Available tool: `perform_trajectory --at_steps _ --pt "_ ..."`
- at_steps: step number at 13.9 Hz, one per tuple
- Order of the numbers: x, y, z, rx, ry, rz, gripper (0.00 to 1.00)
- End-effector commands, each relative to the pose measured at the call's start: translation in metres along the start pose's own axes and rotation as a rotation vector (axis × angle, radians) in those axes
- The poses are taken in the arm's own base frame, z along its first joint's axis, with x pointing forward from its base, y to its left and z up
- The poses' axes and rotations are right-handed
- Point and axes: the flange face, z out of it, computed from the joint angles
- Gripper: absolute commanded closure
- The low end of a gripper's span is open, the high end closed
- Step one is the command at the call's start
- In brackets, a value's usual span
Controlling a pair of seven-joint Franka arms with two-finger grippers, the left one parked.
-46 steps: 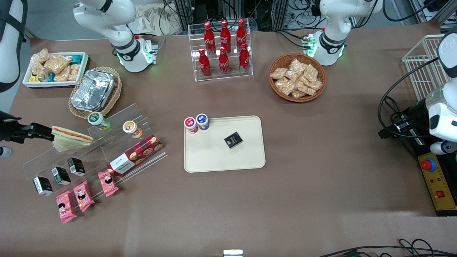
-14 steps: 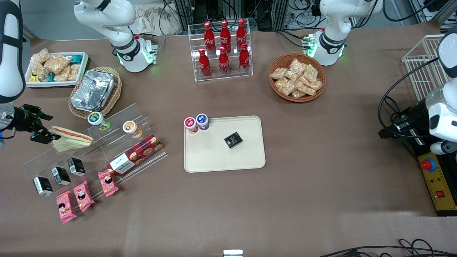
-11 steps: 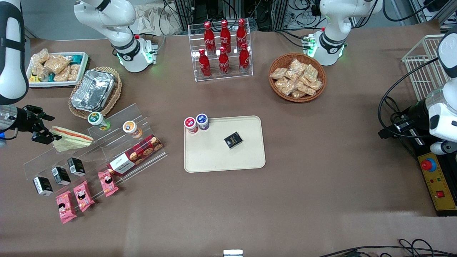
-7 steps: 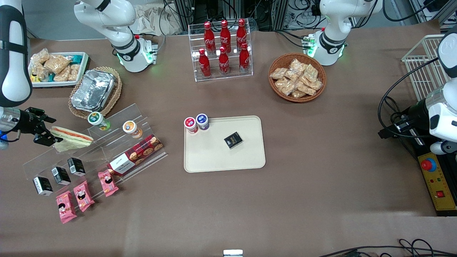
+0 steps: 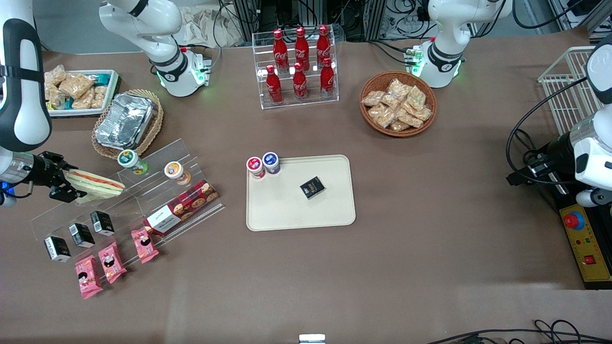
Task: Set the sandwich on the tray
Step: 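Lower the open right gripper around the wrapped sandwich and close it, then lift the sandwich out of the acrylic stand with the right gripper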
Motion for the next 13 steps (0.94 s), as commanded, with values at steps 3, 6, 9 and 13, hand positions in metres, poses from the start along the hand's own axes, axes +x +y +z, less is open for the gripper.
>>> perform_trajectory --at_steps 3,6,9,13 --pt "0.001 -0.009 -0.008 0.042 0.010 -0.002 0.34" --pt "0.001 -0.010 -0.018 0.053 0.021 -0.056 0.54" --pt "0.007 -0.015 -0.044 0.083 0.060 -0.154 0.66" --pt "0.004 -0.035 -0.094 0.134 0.148 -0.292 0.81"
